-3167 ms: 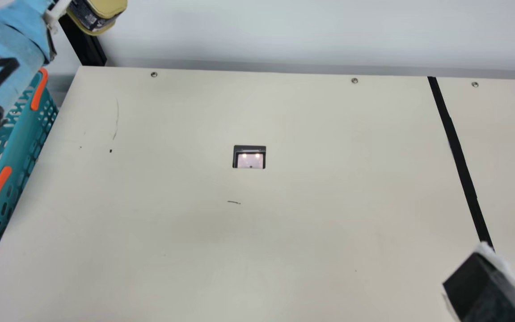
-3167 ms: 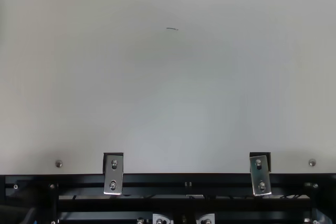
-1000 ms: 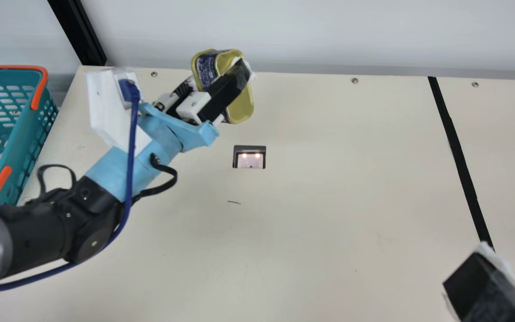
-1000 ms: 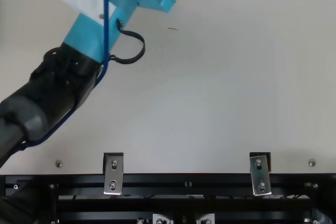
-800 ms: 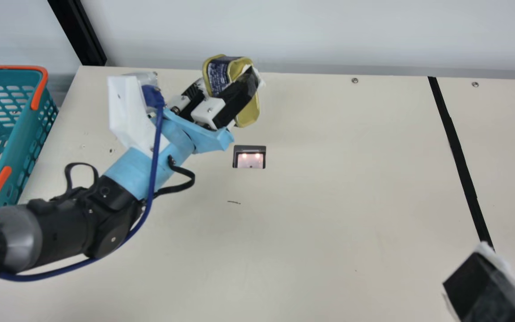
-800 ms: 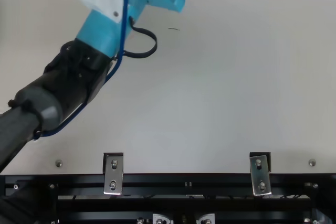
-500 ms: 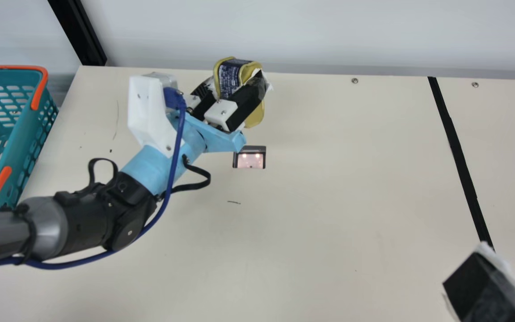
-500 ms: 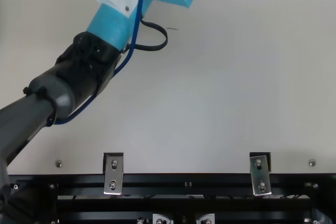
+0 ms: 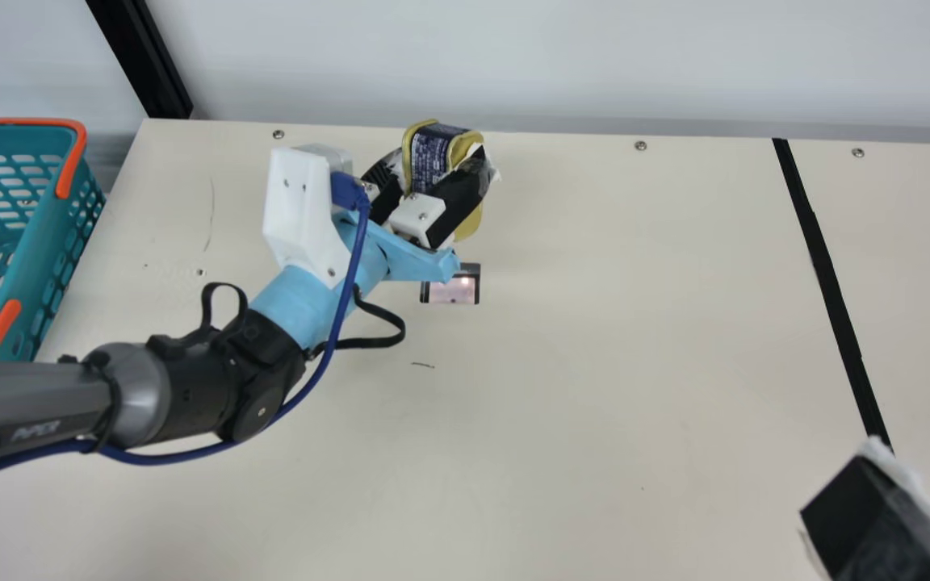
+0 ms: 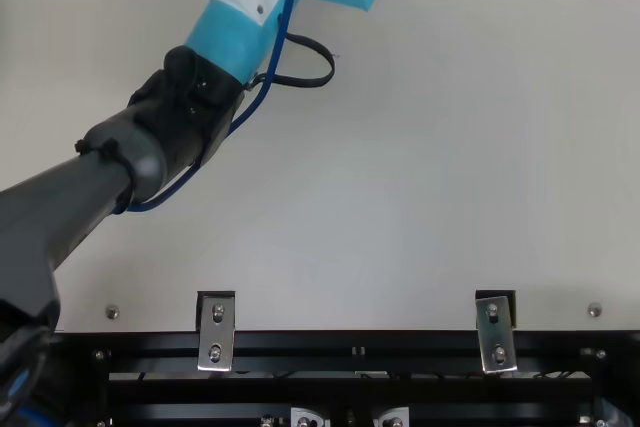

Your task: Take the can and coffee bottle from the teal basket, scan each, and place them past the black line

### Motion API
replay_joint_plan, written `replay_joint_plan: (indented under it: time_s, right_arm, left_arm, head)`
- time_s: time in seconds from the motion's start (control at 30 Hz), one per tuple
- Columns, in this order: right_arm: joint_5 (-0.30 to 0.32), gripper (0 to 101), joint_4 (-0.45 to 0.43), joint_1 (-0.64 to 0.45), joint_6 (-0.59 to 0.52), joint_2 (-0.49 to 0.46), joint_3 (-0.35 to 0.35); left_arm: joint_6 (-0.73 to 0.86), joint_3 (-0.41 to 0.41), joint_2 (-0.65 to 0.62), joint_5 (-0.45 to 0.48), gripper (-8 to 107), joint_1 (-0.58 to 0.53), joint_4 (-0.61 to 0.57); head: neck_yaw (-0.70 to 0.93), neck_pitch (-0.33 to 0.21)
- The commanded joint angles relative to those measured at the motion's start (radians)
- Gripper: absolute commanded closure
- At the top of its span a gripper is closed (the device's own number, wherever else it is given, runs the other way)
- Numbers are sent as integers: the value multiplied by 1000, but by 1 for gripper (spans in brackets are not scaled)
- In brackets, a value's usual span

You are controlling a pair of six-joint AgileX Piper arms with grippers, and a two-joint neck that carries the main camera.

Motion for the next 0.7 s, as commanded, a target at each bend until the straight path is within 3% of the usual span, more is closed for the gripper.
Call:
replay_joint_plan:
  time_s: [0.0,0.23,0.63,0.67]
  right_arm:
    - [0,0,0,0,0,0,0]
    - [0,0,0,0,0,0,0]
    - [0,0,0,0,0,0,0]
    - [0,0,0,0,0,0,0]
  left_arm:
    - [0,-4,5,-3,89,-3,-11]
    - [-21,-21,-40,17,89,-7,-5]
    - [-133,-117,-288,168,89,115,213]
    - [-105,-104,-241,144,89,94,167]
  head:
    - [-10,-3]
    - [-10,-3]
    - [-10,-3]
    - [-10,-3]
